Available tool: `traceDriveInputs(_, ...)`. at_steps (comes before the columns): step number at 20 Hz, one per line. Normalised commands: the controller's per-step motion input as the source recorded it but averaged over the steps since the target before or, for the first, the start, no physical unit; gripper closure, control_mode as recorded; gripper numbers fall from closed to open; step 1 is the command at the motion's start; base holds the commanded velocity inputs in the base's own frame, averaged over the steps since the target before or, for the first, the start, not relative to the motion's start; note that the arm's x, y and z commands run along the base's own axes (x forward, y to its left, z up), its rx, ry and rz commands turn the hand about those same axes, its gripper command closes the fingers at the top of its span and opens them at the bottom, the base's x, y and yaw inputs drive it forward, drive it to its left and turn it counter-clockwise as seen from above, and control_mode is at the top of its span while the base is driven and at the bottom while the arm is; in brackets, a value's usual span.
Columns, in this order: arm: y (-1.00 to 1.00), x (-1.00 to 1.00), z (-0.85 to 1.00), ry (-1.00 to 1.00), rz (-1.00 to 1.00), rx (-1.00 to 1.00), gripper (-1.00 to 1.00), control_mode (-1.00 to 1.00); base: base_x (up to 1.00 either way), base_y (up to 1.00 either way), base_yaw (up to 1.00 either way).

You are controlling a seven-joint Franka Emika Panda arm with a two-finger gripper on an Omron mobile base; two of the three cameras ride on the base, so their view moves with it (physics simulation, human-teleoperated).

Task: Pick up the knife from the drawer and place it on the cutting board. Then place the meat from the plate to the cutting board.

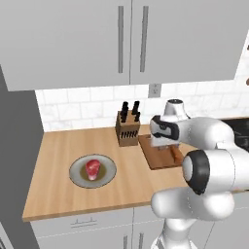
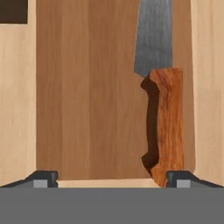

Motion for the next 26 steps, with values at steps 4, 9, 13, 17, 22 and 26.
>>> traceDriveInputs(4, 0.63, -0.4, 0.08, 0.0, 0.0, 0.0, -1.0, -1.0, 0.0, 0.0, 0.0)
traceDriveInputs(9, 0.78, -0.36, 0.11, 0.0, 0.0, 0.0, -1.0, -1.0, 0.0, 0.0, 0.0)
traceDriveInputs(13, 0.91, -0.23, 0.02, 0.0, 0.0, 0.0, -1.0, -1.0, 0.0, 0.0, 0.0)
traceDriveInputs(17, 0.98, -0.1, 0.09, 0.0, 0.0, 0.0, -1.0, -1.0, 0.0, 0.0, 0.0)
traceDriveInputs(22, 0.94, 0.03, 0.03, 0.05, 0.0, 0.0, -1.0, -1.0, 0.0, 0.0, 0.0)
traceDriveInputs(26, 0.75, 0.02, 0.0, 0.08, 0.0, 0.0, -1.0, -1.0, 0.0, 0.0, 0.0)
